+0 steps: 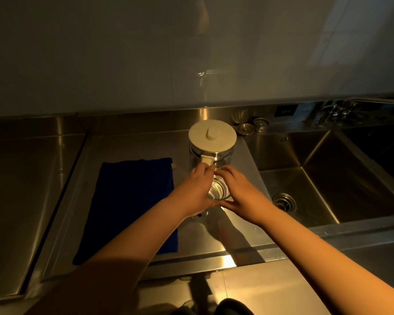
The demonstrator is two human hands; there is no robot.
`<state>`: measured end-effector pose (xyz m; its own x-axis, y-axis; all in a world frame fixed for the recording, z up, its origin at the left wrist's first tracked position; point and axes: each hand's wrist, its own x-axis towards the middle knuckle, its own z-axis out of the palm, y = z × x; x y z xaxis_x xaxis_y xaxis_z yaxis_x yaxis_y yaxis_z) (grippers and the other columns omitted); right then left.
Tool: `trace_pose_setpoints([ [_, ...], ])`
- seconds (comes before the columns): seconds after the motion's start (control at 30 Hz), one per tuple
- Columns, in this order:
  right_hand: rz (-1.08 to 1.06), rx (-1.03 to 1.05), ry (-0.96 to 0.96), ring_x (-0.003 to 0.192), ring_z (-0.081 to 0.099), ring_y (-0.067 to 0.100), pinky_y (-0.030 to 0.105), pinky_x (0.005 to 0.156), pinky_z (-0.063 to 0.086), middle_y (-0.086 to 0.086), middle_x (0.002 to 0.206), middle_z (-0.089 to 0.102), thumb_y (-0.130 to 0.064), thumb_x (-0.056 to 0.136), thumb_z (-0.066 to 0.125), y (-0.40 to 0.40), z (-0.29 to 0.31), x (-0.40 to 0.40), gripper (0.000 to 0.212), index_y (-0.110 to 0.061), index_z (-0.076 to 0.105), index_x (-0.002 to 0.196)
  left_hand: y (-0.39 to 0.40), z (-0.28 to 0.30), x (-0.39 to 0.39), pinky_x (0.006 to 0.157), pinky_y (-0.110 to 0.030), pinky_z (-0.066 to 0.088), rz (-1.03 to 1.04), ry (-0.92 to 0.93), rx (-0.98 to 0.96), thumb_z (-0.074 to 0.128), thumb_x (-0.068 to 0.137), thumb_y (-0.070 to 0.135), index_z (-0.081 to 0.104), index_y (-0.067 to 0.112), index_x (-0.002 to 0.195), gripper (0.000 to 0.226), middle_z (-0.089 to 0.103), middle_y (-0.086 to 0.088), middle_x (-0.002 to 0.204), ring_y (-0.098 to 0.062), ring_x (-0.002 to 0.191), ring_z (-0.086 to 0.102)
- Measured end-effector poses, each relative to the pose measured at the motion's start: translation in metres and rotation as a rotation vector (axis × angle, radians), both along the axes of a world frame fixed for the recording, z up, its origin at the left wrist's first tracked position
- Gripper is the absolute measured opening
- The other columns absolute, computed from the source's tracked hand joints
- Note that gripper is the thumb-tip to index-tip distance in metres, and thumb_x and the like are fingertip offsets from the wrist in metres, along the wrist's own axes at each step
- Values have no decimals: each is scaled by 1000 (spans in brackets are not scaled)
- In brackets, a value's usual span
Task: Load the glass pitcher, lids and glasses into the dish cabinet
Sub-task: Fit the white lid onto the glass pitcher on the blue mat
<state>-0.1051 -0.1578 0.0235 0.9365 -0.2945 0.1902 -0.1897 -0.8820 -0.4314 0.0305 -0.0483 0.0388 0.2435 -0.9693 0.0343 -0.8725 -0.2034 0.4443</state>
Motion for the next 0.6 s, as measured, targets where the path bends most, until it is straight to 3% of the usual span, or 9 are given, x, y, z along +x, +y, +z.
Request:
trace_pose_setpoints([
  [0.23, 11, -19, -8, 131, 34, 22, 29, 106, 30, 8, 144, 32, -42, 79, 67, -30, 6, -33, 78, -19, 29, 142, -27, 7, -37, 107, -33, 37, 25, 13, -10, 76, 77, 34, 14, 14, 149, 97, 25, -4, 144, -21, 132, 33],
  [0.6, 54, 20, 177, 132, 32, 23, 30, 107, 30, 8, 147, 27, -38, 80, 70, -67, -49, -71, 79, -17, 27, 143, -58, -44, -90, 109, -36, 33, 87, 32, 176, 70, 83, 32, 12, 12, 150, 91, 19, -7, 150, -26, 138, 25],
])
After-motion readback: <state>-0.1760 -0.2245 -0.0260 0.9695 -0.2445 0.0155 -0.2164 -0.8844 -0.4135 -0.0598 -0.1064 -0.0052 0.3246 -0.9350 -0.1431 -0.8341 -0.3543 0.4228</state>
